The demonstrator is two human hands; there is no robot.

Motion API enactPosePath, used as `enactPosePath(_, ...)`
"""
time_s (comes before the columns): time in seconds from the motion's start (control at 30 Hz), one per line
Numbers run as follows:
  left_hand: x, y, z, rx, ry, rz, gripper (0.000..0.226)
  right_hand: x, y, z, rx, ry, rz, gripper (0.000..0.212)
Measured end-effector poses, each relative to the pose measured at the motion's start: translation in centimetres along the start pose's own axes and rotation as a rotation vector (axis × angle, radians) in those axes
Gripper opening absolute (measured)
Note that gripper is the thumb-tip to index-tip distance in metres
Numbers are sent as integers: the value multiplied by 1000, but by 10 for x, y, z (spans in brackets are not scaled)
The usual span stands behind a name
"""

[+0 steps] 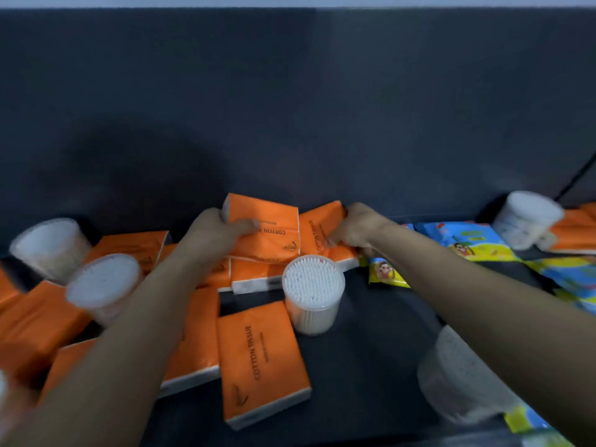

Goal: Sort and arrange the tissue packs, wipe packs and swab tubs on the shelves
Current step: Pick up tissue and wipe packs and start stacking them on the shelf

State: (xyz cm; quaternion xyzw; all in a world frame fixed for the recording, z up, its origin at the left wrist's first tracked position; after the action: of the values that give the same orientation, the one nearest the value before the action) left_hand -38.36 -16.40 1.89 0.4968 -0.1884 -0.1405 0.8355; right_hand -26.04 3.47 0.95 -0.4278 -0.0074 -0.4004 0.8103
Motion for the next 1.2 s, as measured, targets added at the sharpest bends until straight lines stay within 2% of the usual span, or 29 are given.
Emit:
enactPosePath(0.07, 6, 13, 0, -30, 30, -56, 39, 6, 6, 15, -109, 75, -2, 49)
enactPosePath(0.17, 18, 42, -8, -15, 36, -160, 26, 18, 15, 42, -232, 165, 21, 40)
enactPosePath(0.37, 36, 95, -59, 120, -19, -308, 34, 51, 51, 114, -380, 366, 96, 45)
enactPosePath(0.43, 45, 112, -87, 121, -86, -338, 38, 66, 73, 142, -378, 458, 113, 44)
enactPosePath(0.57, 76, 150, -155, 165, -277, -409, 46, 103, 131, 200, -424, 601, 98, 47)
enactPosePath(0.83, 177, 221, -317, 216, -480, -469, 31, 176, 278, 328, -549, 759, 90, 46)
enactPosePath(1.1, 275, 264, -482, 235, -663, -444, 56, 253, 429, 441, -595, 917, -4, 45)
enactPosePath(1.2, 300, 278, -534, 216, -721, -465, 54, 275, 475, 472, -623, 984, -54, 46)
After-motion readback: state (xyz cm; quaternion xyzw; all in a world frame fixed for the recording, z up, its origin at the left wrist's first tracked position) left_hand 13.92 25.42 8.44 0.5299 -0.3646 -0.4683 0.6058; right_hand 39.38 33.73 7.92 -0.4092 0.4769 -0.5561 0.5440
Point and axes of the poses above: each hand's wrist, its own x-axis away from the middle knuckle, its own z-axis out of the back of the hand, y = z × x, the point moved 7 cm from there along -x, towards the middle knuckle, and after that the axes turned 1 degree about -x, right-handed, at the moved point
